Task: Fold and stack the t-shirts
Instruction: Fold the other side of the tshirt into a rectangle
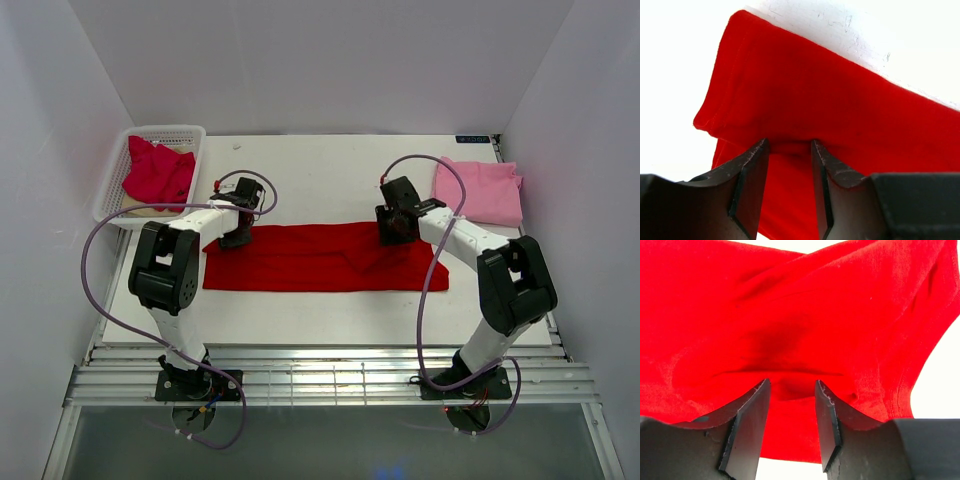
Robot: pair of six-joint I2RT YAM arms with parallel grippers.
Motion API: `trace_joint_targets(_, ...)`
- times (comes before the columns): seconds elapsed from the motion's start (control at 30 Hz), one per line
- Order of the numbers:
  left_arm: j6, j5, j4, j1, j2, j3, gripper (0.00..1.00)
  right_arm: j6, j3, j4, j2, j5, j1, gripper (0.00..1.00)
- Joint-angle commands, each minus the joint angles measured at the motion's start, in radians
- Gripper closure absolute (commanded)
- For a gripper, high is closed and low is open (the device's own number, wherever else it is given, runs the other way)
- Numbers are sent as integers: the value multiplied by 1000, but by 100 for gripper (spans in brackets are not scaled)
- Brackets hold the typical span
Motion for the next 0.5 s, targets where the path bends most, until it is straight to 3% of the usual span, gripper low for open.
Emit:
trace_joint_targets(0.0,-7,5,13,2,-62,-7,50,9,-5,-23,-67,18,1,53)
trace_joint_targets(0.47,0,-1,13,2,-65,-12,49,4,-8,-14,42,24,0,53)
